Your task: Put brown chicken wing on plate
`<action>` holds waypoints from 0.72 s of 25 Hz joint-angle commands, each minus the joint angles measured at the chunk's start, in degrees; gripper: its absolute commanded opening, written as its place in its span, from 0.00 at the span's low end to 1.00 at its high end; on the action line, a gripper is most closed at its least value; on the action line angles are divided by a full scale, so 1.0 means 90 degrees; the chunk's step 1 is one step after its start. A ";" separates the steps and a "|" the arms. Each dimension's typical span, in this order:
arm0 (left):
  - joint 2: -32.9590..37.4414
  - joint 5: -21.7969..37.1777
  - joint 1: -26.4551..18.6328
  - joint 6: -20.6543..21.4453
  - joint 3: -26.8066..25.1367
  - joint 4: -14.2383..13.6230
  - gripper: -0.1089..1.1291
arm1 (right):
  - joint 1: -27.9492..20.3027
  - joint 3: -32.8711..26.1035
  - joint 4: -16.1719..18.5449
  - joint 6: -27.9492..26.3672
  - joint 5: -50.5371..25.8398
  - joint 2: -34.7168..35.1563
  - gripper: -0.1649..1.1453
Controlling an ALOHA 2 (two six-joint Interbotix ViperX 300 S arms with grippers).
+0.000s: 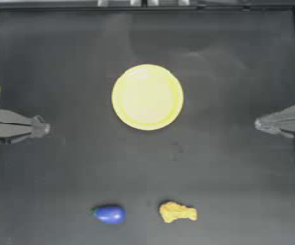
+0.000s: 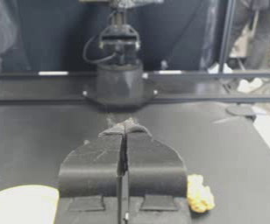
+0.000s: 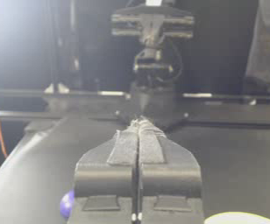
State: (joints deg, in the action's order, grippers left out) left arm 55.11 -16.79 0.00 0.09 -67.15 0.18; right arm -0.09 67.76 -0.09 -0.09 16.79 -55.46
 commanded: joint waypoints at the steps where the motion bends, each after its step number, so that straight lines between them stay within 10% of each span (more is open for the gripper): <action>1: 0.0068 -0.0020 -0.0010 0.0020 0.0107 0.0010 0.11 | -0.0020 -0.0059 0.0029 -0.0010 0.0068 0.0059 0.11; 10: 0.0029 0.0137 -0.0010 0.0020 0.0117 0.0020 0.21 | -0.0020 -0.0098 0.0068 0.0020 -0.0195 0.0068 0.25; 18: -0.0020 0.0234 -0.0010 0.0029 0.0146 0.0020 0.95 | -0.0010 -0.0059 0.0205 0.0029 -0.0244 0.0059 0.87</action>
State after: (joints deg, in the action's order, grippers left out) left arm 55.81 -14.50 0.00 0.26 -67.06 0.26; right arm -0.26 67.85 1.85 0.18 14.41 -55.37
